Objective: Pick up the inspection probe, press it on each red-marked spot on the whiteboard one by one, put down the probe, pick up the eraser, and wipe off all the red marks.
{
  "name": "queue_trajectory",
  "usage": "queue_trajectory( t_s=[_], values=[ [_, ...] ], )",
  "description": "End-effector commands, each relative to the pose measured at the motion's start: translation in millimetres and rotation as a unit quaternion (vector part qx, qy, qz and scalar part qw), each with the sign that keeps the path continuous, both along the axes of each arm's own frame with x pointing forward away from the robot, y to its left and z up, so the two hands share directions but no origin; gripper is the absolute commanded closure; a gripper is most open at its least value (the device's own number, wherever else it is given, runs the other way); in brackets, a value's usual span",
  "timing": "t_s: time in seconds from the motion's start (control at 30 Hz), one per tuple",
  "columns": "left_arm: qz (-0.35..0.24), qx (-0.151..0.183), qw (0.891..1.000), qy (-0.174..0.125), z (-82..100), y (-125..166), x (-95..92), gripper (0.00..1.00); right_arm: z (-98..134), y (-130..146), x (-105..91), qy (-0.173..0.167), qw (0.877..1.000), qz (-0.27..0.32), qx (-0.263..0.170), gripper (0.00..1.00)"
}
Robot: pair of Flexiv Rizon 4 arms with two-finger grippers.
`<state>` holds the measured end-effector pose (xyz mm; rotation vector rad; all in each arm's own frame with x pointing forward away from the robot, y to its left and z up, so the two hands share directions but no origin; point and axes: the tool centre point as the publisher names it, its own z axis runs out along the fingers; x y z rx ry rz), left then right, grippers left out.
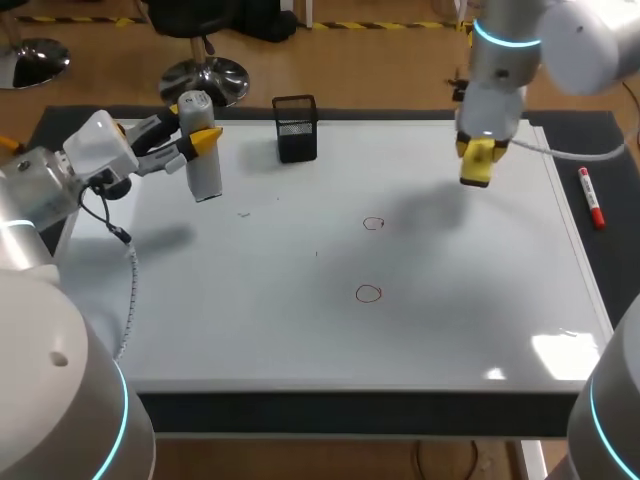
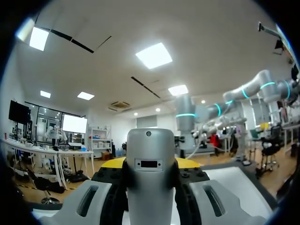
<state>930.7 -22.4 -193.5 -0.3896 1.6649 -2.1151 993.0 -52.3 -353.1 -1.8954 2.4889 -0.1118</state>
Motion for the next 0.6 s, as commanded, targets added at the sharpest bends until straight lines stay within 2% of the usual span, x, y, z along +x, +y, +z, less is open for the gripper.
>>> queue_trajectory(
  t_s=[0.03,0.3,0.6],
  values=[
    [0.001,-0.001,1.000,-0.001,0.2,-1.0,0.1,1.00,5.7,23.2,-10.0,-0.002,0.999,0.029,-0.015,1.00],
    [0.001,-0.001,1.000,-0.001,0.2,-1.0,0.1,1.00,3.3,67.2,-32.4,0.007,0.995,0.099,-0.017,1.00],
    [0.001,-0.001,1.000,-0.001,0.2,-1.0,0.1,1.00,-2.4,111.9,-60.9,0.002,0.989,0.143,-0.028,1.00]
  ],
)
